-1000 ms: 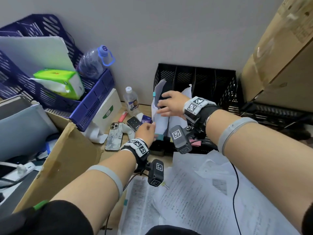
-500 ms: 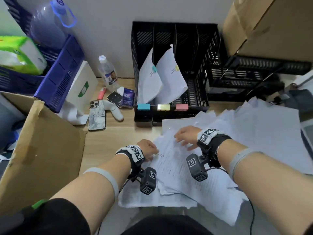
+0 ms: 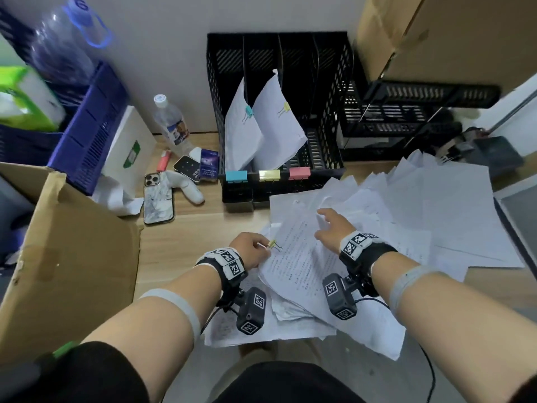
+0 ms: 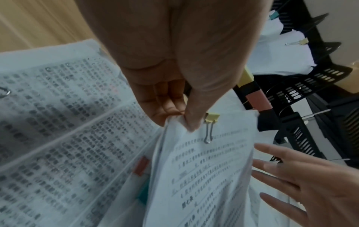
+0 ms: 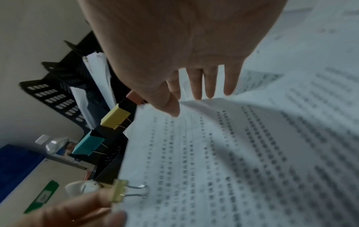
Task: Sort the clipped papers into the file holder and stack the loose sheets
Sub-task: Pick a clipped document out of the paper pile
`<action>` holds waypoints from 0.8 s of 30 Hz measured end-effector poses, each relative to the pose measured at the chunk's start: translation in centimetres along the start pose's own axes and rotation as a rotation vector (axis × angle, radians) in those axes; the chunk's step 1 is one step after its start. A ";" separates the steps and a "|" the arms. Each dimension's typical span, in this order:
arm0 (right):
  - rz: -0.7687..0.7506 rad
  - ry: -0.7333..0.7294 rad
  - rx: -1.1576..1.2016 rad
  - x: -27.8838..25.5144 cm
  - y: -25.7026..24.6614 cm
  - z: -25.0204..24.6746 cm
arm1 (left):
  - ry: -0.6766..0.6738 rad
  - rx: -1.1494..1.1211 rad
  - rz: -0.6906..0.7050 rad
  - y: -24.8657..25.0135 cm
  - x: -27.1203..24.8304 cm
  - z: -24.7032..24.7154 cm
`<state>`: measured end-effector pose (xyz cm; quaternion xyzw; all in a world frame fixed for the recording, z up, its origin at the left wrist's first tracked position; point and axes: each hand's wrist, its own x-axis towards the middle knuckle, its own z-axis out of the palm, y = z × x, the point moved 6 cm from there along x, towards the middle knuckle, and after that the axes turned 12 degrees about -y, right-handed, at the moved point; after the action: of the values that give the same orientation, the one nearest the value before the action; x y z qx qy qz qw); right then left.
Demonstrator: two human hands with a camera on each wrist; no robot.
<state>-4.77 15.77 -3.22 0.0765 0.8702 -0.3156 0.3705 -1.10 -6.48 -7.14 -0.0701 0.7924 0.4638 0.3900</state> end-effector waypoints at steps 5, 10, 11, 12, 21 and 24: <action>0.010 0.071 -0.071 -0.9 -0.2 -2.5 | 0.019 0.006 0.088 2.2 -1.2 -1.8; 0.002 0.067 -0.005 -1.4 0.5 -4.0 | 0.068 -0.153 0.092 4.1 -2.1 -3.0; -0.008 0.075 0.005 -1.6 0.4 -4.3 | 0.067 -0.176 0.087 4.3 -2.2 -3.2; -0.019 0.088 0.018 -2.0 0.2 -4.8 | 0.060 -0.197 0.083 4.6 -2.4 -3.3; -0.159 0.285 0.246 -4.4 -3.4 -10.0 | -0.116 -0.422 0.099 7.0 -3.0 -2.0; -0.078 0.494 0.236 -5.4 -4.5 -12.0 | -0.071 -0.259 0.211 10.4 -3.2 -2.7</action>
<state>-9.76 20.07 9.07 0.1603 0.8937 -0.4005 0.1231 -5.29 -3.57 2.85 -0.0196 0.7147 0.6025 0.3547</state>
